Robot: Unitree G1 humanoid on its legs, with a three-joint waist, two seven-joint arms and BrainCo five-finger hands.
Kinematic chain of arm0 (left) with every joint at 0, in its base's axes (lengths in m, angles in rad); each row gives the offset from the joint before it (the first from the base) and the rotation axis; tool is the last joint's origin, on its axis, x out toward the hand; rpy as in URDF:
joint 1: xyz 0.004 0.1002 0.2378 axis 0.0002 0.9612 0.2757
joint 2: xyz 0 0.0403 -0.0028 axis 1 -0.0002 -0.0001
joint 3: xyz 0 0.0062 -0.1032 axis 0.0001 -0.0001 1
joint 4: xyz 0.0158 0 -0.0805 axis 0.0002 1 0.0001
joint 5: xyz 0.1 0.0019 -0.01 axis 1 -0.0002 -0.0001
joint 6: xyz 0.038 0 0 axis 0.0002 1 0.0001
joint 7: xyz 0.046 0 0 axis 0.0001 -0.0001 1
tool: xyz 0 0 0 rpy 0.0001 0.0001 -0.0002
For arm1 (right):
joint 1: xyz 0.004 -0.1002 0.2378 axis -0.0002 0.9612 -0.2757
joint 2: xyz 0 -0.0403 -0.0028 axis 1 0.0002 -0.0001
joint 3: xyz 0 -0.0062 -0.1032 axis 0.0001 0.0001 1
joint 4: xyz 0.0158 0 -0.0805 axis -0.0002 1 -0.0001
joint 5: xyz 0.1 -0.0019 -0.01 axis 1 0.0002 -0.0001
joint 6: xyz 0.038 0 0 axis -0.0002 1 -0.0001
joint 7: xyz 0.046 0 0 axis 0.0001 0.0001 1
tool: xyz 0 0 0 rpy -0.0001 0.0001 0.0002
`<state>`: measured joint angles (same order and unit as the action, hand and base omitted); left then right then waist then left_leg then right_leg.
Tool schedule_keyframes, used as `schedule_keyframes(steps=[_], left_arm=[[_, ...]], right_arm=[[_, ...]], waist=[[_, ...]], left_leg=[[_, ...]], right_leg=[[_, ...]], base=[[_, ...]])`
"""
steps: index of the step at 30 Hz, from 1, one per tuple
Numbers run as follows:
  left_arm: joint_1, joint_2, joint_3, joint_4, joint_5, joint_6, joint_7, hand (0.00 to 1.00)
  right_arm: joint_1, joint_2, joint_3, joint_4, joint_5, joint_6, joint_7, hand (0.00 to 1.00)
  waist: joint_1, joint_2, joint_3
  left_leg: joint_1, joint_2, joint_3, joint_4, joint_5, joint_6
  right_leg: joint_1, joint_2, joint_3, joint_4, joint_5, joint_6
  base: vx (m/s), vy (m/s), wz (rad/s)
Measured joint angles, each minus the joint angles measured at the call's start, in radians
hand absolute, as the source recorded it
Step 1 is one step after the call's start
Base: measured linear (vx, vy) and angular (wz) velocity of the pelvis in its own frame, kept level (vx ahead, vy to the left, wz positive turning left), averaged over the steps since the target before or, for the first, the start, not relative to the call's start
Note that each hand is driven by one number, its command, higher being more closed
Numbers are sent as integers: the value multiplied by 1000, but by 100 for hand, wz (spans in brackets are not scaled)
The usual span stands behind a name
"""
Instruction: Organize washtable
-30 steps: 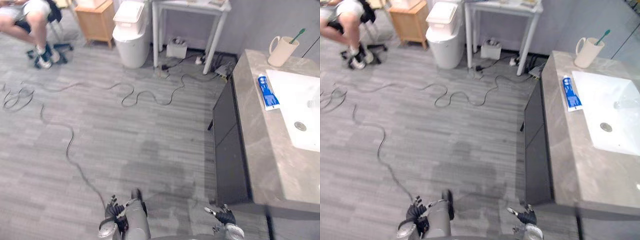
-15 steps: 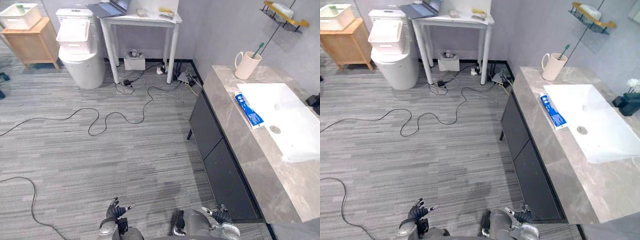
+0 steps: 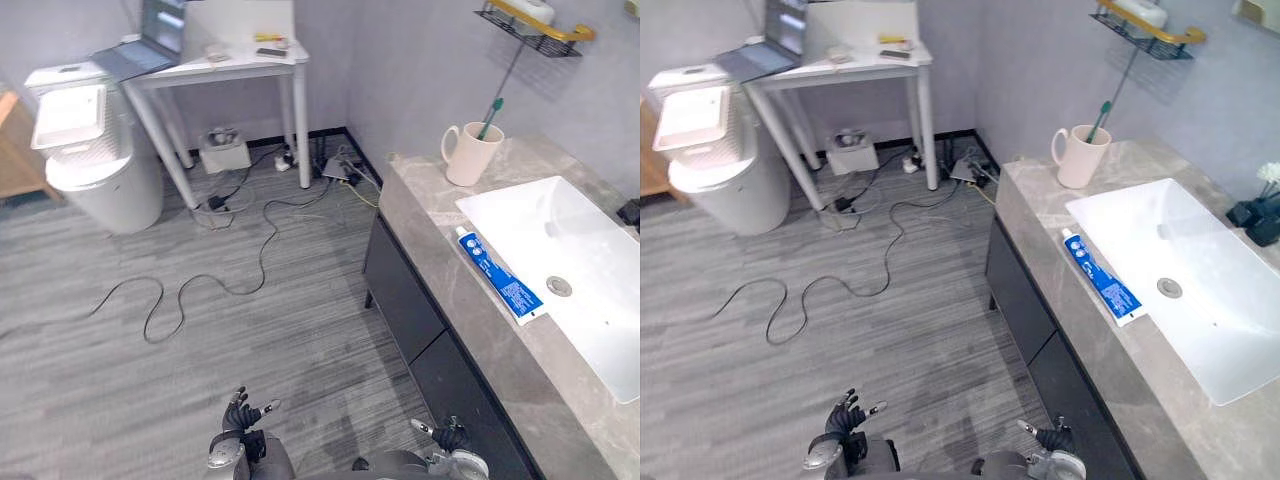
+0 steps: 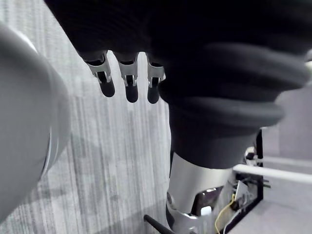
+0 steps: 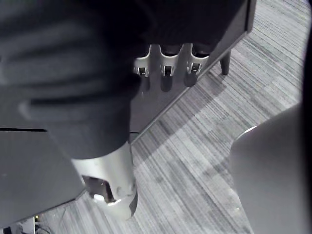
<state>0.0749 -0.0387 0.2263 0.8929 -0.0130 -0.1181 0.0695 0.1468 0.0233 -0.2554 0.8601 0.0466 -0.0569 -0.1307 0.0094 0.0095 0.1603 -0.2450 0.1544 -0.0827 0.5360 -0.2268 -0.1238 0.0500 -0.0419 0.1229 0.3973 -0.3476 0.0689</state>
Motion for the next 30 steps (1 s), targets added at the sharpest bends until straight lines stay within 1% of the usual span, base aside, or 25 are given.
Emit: schedule_keyframes(steps=[1, 2, 3, 4, 6, 7, 9, 10, 11, 12, 13, 14, 15, 16, 17, 19, 20, 21, 23, 24, 25, 26, 28, 29, 30], left_arm=[[1, 23, 1, 3, -5, 0, 1, 0], [4, 29, 2, 3, -6, 0, 2, 0], [6, 42, 3, 3, -7, -1, 2, 0], [3, 48, 4, 3, -7, 0, 2, 0], [6, 52, 3, 9, -14, 1, 4, 0], [14, 52, 0, 11, -14, 3, 5, 0], [13, 53, -3, 31, -14, 4, 7, 0], [15, 53, -3, 42, -15, 4, 8, 0], [11, 53, -9, 62, -16, 6, 7, 0], [0, 56, -27, 76, -18, 6, 7, 0], [-14, 60, -49, 106, -23, 9, 5, 0], [-15, 63, -62, 122, -23, 13, 4, 0], [-21, 76, -81, 139, -23, 21, 0, 0], [-26, 80, -78, 146, -23, 27, 0, 0], [-28, 77, -78, 147, -22, 26, -1, 0], [-28, 50, -78, 146, -17, 24, -2, 0], [-29, 45, -78, 145, -14, 24, -2, 0], [-29, 33, -77, 131, -14, 25, -3, 0], [-24, 25, -65, 96, -14, 24, -3, 0], [-20, 22, -60, 78, -14, 23, -4, 0], [-13, 20, -59, 60, -14, 22, -3, 0], [-14, 20, -59, 59, -14, 22, -3, 0], [-14, 20, -58, 49, -14, 21, -2, 0], [-14, 20, -58, 46, -14, 21, -2, 0], [-15, 19, -57, 41, -15, 19, -2, 0]], right_arm=[[4, 20, 0, 0, 0, 1, 1, 0], [17, 30, 1, -1, -1, 1, 1, 0], [26, 46, 9, -1, -6, 1, 3, 0], [27, 48, 18, -2, -9, 2, 3, 0], [18, 53, 28, -9, -10, 0, 6, 0], [12, 50, 22, -15, -11, -3, 6, 0], [8, 44, 17, -19, -21, -5, 5, 0], [4, 35, 17, -18, -23, -6, 4, 0], [-10, 24, 17, -10, -31, -7, 5, 0], [-23, 16, 18, -2, -37, -7, 5, 0], [-45, 0, 20, 19, -42, -8, 6, 0], [-53, -6, 21, 30, -44, -6, 6, 0], [-49, -8, 21, 40, -48, -5, 5, 0], [-53, -5, 4, 42, -40, -9, 8, 0], [-55, -6, -5, 42, -43, -9, 8, 0], [-57, -8, -38, 36, -40, -12, 9, 0], [-60, -8, -47, 37, -40, -12, 9, 0], [-59, -8, -51, 36, -38, -12, 9, 0], [-53, -9, -40, 36, -38, -6, 8, 0], [-52, -8, -40, 37, -37, -5, 8, 0], [-52, -5, -41, 37, -33, -1, 5, 0], [-50, -4, -42, 39, -28, 0, 4, 0], [-48, -4, -43, 38, -17, -1, 3, 0], [-49, -4, -43, 38, -16, -1, 2, 0], [-51, -4, -44, 38, -16, -1, 1, 0]], waist=[[4, -33, -13], [3, -51, -21], [2, -78, -36], [2, -86, -37], [5, -95, -33], [2, -93, -32], [-4, -80, -30], [-4, -75, -30], [-6, -62, -32], [-12, -50, -29], [-25, -32, -18], [-27, -25, -13], [-27, -29, -14], [-28, -22, -6], [-30, -9, 1], [-49, 18, 5], [-53, 22, 6], [-52, 24, 10], [-46, 22, 14], [-41, 20, 15], [-31, 14, 19], [-24, 10, 21], [-20, 10, 21], [-19, 9, 21], [-13, 8, 22]], left_leg=[[19, -17, 65, 11, -39, 19], [26, -23, 90, 11, -51, 26], [40, -30, 131, 14, -71, 40], [59, -29, 165, 15, -85, 61], [130, -27, 261, -19, -102, 84], [191, -26, 329, -57, -107, 93], [282, -14, 416, -134, -109, 96], [302, -7, 444, -156, -106, 92], [329, 9, 482, -186, -103, 86], [340, 22, 506, -204, -102, 85], [359, 37, 523, -227, -99, 79], [368, 40, 525, -237, -96, 74], [394, 29, 525, -259, -88, 61], [429, 25, 511, -262, -90, 52], [435, 31, 504, -261, -77, 39], [454, 35, 471, -251, -14, 9], [453, 39, 465, -232, -1, 7], [438, 58, 454, -146, 17, -11], [364, 110, 418, 72, 63, -7], [316, 140, 397, 191, 49, -6], [285, 145, 388, 236, 12, -2], [269, 142, 389, 236, -3, -1], [214, 117, 368, 143, -29, 32], [202, 105, 348, 105, -29, 33], [180, 74, 291, 23, -29, 32]], right_leg=[[-9, -35, 50, 15, -5, 1], [-17, -48, 63, 21, -2, -4], [-34, -72, 69, 32, 20, 19], [-54, -85, 56, 64, 40, 28], [-136, -129, -26, 214, 86, 34], [-186, -174, -114, 305, 101, 27], [-226, -219, -342, 351, 75, -14], [-234, -215, -399, 342, 68, -21], [-254, -187, -482, 298, 64, -20], [-272, -161, -526, 262, 64, -21], [-298, -121, -567, 208, 73, -35], [-305, -99, -582, 165, 86, -50], [-299, -61, -584, 31, 164, -95], [-277, -41, -578, 0, 219, -161], [-264, -35, -576, 0, 216, -165], [-228, -29, -570, -12, 179, -159], [-211, -26, -574, -22, 172, -157], [-170, -12, -579, -54, 165, -157], [-103, 18, -570, -107, 157, -158], [-68, 32, -550, -131, 154, -163], [-42, 40, -518, -150, 153, -164], [-32, 41, -503, -156, 153, -164], [-18, 38, -435, -167, 156, -160], [-18, 36, -415, -168, 157, -155], [-18, 31, -375, -167, 158, -144]], base=[[337, 512, -109], [328, 436, -93], [199, 244, -81], [230, 283, -116], [191, 235, -124], [212, 213, -119], [239, 160, -123], [220, 62, -116], [226, 30, -99], [284, 3, -104], [253, -21, -71], [277, -64, -68], [337, -86, -54], [354, -74, -54], [330, -106, -34], [284, -141, -9], [274, -129, 12], [228, -110, 9], [183, -105, -10], [180, -87, -54], [186, -64, -68], [183, -14, -82], [151, 53, -86], [140, 114, -97], [112, 123, -79]])
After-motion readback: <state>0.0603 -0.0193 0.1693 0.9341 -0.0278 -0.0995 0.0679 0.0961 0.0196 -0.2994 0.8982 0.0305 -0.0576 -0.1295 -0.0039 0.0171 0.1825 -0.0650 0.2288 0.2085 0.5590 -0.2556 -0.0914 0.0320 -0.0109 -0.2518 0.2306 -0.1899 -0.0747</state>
